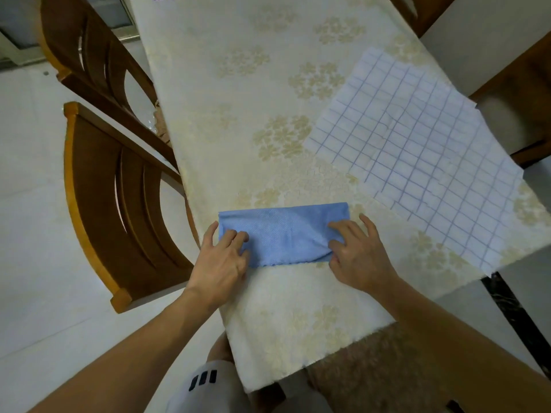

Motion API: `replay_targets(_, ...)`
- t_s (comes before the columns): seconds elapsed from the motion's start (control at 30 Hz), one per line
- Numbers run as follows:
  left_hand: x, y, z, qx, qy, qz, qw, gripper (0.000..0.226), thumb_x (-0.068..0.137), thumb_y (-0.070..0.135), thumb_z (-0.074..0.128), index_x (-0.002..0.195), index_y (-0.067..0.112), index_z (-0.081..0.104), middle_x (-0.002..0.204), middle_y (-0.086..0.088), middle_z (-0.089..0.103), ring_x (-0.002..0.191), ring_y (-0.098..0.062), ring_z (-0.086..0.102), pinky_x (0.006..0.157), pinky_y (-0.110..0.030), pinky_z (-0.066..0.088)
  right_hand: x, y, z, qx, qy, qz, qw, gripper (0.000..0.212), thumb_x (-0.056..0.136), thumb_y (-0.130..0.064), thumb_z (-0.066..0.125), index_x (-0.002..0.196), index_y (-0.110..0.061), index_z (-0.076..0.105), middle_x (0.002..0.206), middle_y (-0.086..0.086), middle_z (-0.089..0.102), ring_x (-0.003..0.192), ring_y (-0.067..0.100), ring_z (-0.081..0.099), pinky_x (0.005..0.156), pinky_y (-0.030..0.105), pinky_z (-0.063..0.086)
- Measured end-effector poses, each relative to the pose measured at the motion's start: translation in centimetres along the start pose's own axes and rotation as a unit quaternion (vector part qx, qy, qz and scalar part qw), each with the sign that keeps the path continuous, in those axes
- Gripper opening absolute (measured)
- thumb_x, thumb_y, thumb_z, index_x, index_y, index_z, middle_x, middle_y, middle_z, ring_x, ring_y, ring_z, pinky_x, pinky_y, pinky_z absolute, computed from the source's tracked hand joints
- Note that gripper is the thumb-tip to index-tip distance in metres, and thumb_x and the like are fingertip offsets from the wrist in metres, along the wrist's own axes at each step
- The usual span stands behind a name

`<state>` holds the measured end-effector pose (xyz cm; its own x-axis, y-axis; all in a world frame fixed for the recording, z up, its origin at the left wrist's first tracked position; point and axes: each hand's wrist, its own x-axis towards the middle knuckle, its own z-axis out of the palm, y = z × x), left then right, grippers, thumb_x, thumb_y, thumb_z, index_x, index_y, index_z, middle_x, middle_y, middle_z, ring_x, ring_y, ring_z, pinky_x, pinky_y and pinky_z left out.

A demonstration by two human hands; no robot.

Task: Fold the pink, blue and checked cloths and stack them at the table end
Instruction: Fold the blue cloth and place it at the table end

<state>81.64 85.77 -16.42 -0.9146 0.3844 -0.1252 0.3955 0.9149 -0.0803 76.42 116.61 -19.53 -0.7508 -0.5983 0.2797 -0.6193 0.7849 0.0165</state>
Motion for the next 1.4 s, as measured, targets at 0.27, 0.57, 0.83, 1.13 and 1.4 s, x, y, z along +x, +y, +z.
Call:
replay_targets(0.27,-0.6,0.0,0.4,-0.037,-0.010,-0.005,0.999,0.045,0.079,0.054,0.053,0.098,0.017,0.069,0.116,-0.010,0.060,0.108,-0.028,0.060,0.108,-0.065,0.033,-3.6,-0.8,-0.8,0.032,-0.009,0.039,0.999,0.017,0.074,-0.017,0.063,0.088,-0.010,0.070,0.116,0.014,0.067,0.105,0.031,0.065,0.110,0.058,0.035)
replay_targets(0.57,4.1,-4.0,-0.8,-0.008,0.025,-0.070,0.997,0.033,0.086,0.028,0.064,0.113,0.011,0.067,0.125,-0.012,0.060,0.118,-0.033,0.055,0.112,-0.061,0.028,2.3,2.3,-0.1,-0.009,0.003,0.072,0.997,0.008,0.083,-0.012,0.067,0.089,-0.013,0.073,0.115,0.011,0.067,0.105,0.030,0.064,0.110,0.057,0.032)
replay_targets(0.83,6.9,-6.3,0.0,0.014,-0.037,-0.057,0.998,0.034,0.091,0.036,0.059,0.116,0.016,0.070,0.137,-0.008,0.053,0.129,-0.029,0.046,0.116,-0.058,0.017,7.6,4.9,2.2,-0.025,-0.127,0.091,0.987,0.028,0.071,-0.008,0.086,0.095,-0.016,0.074,0.127,0.013,0.061,0.122,0.032,0.054,0.108,0.065,0.028)
replay_targets(1.13,9.0,-8.6,0.9,0.039,-0.033,-0.017,0.999,0.019,0.082,0.030,0.071,0.096,0.018,0.076,0.125,-0.005,0.060,0.118,-0.026,0.054,0.112,-0.059,0.025,8.4,5.8,3.7,-0.032,-0.133,0.075,0.988,0.016,0.074,-0.010,0.083,0.082,-0.014,0.070,0.125,0.011,0.063,0.117,0.030,0.056,0.109,0.062,0.030)
replay_targets(1.4,12.3,-10.6,1.5,0.070,-0.056,-0.013,0.996,0.018,0.084,0.031,0.071,0.101,0.024,0.073,0.132,-0.001,0.053,0.122,-0.022,0.048,0.113,-0.057,0.021,9.6,6.4,3.9,-0.022,-0.125,0.077,0.989,0.006,0.078,-0.014,0.078,0.080,-0.011,0.073,0.122,0.011,0.065,0.112,0.030,0.061,0.107,0.062,0.034)
